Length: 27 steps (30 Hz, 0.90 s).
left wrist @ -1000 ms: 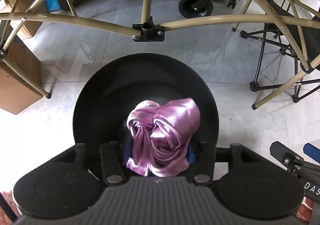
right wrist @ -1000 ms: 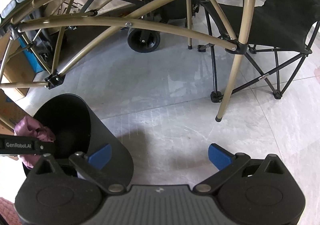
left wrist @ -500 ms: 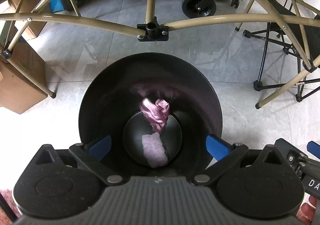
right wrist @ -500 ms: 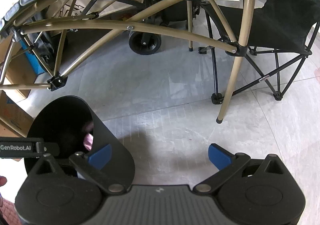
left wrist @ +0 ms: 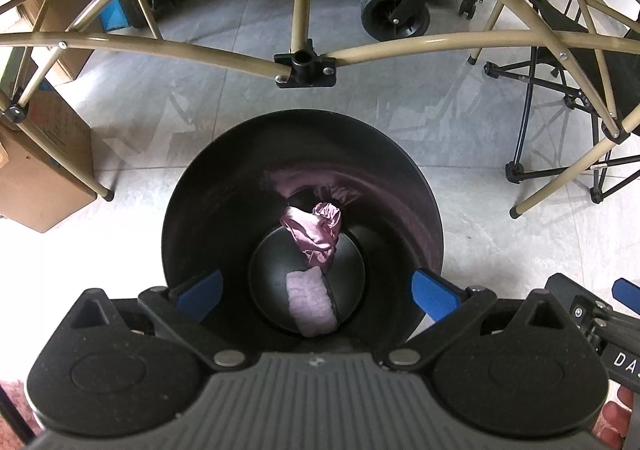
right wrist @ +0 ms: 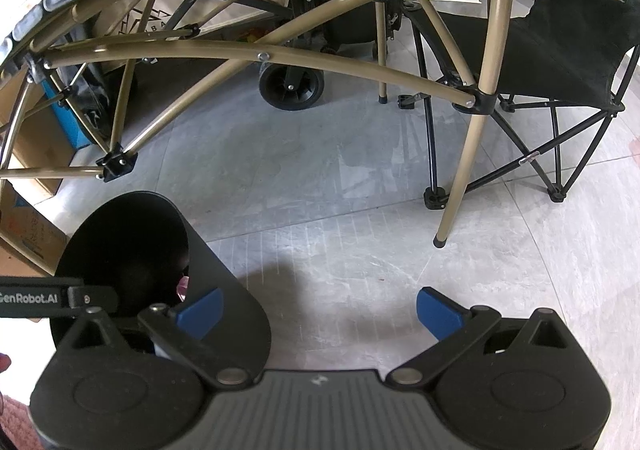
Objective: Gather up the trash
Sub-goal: 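Open the left tool to drop the pink satin cloth into the bin, then raise both tools from the bin toward the items on the table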
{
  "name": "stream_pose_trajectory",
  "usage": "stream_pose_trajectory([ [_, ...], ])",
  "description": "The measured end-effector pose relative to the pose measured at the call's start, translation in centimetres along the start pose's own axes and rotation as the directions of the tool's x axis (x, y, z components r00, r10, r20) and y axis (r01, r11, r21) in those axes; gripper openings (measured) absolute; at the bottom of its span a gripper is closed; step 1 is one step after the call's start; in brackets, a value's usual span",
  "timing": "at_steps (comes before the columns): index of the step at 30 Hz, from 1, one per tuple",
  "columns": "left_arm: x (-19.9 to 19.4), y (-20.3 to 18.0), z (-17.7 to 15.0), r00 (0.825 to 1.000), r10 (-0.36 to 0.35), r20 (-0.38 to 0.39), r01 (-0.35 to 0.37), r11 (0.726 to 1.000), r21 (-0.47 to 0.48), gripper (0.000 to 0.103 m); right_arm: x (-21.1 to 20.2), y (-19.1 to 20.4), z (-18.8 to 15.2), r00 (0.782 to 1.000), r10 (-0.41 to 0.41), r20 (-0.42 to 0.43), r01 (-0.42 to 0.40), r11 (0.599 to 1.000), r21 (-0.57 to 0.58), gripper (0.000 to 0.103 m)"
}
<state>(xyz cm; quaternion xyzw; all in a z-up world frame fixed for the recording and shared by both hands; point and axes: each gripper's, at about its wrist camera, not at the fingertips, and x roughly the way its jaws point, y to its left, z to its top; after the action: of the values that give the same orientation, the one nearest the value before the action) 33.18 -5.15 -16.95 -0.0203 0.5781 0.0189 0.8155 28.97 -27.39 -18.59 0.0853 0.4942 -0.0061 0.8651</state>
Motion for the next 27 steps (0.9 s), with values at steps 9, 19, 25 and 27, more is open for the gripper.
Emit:
stream_pose_trajectory([
  [9, -1.5, 0.0, -0.2, 0.999, -0.013, 0.040, 0.012, 1.000, 0.018, 0.103, -0.5, 0.2, 0.3, 1.000, 0.008, 0.021, -0.008, 1.000, -0.003, 0.103],
  [19, -4.5, 0.2, -0.3, 0.989, -0.017, 0.150, 0.010, 0.999, 0.044, 0.103, -3.9, 0.5, 1.0, 0.990, 0.053, 0.131, -0.053, 0.999, -0.002, 0.103],
  [25, -7.2, 0.3, -0.4, 0.968, -0.020, 0.251, 0.007, 0.999, 0.053, 0.103, -6.7, 0.6, 1.6, 0.969, 0.076, 0.233, -0.077, 0.997, -0.004, 0.103],
  [27, -8.5, 0.5, -0.5, 0.955, -0.024, 0.296, 0.008, 0.998, 0.056, 0.103, -7.8, 0.5, 1.8, 0.958, 0.087, 0.274, -0.089, 0.996, -0.004, 0.103],
])
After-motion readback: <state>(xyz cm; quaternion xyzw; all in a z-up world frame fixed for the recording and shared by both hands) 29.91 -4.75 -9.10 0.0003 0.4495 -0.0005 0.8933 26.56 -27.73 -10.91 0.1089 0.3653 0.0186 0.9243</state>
